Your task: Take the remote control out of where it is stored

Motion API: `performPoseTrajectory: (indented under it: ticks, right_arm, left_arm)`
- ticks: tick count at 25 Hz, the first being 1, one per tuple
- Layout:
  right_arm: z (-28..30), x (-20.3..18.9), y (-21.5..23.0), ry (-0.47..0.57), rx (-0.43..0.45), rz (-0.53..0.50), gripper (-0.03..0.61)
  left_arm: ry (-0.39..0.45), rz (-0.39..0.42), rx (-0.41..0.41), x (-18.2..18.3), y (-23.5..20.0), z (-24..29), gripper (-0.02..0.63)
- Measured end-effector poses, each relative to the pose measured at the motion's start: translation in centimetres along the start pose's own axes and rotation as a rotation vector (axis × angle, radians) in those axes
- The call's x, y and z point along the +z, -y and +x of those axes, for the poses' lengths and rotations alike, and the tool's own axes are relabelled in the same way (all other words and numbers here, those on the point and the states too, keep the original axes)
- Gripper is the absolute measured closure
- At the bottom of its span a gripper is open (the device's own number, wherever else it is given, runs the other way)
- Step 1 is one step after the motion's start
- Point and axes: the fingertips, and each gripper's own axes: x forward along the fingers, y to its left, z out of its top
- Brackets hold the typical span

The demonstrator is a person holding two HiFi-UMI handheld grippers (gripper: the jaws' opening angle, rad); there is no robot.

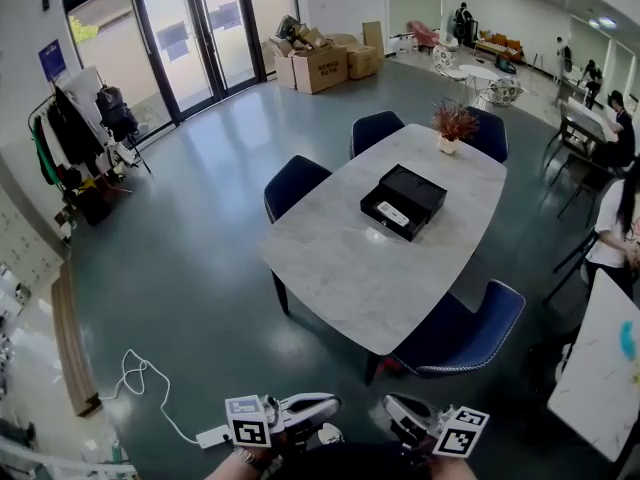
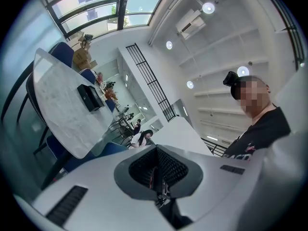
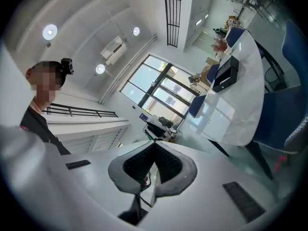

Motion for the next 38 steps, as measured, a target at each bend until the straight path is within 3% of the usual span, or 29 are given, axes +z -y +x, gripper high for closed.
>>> performPoseTrajectory:
  ticks: [9,16,20,24,30,38]
  right_arm:
    - [2.3,-1.6,-0.3,-0.001,-0.021,0.034,0.568]
    - [2.5,0.0,0.7,-0.018,-0.034,0.015,0.568]
    - [3.6,4.3,1.9,-0.039,-0.055,-0.094,0.568]
    - [4.6,8.3,3.6,-0.03,-0.007,-0.066,0.568]
    - [6.9,13.2,5.6,-0.066,0.028,-0.101,0.568]
    - [9.1,20.1,10.5,-0.095,-0.007,-0.174,0.568]
  left_arm:
    - [0.018,-0.03,-0.015,0.9,-1.3,-2.9,0.607]
    - [0.04,-0.031,-0.013,0.9,-1.4,-3.0,0.607]
    - [0.097,-0.018,0.027,2.1,-1.9,-3.4,0.607]
    - [0.159,-0.017,0.07,2.9,-3.0,-2.8,0.607]
    - [0.222,-0.008,0.105,4.7,-4.2,-0.5,0.607]
    - [0.261,-0.032,0.153,6.0,-7.2,2.0,0.607]
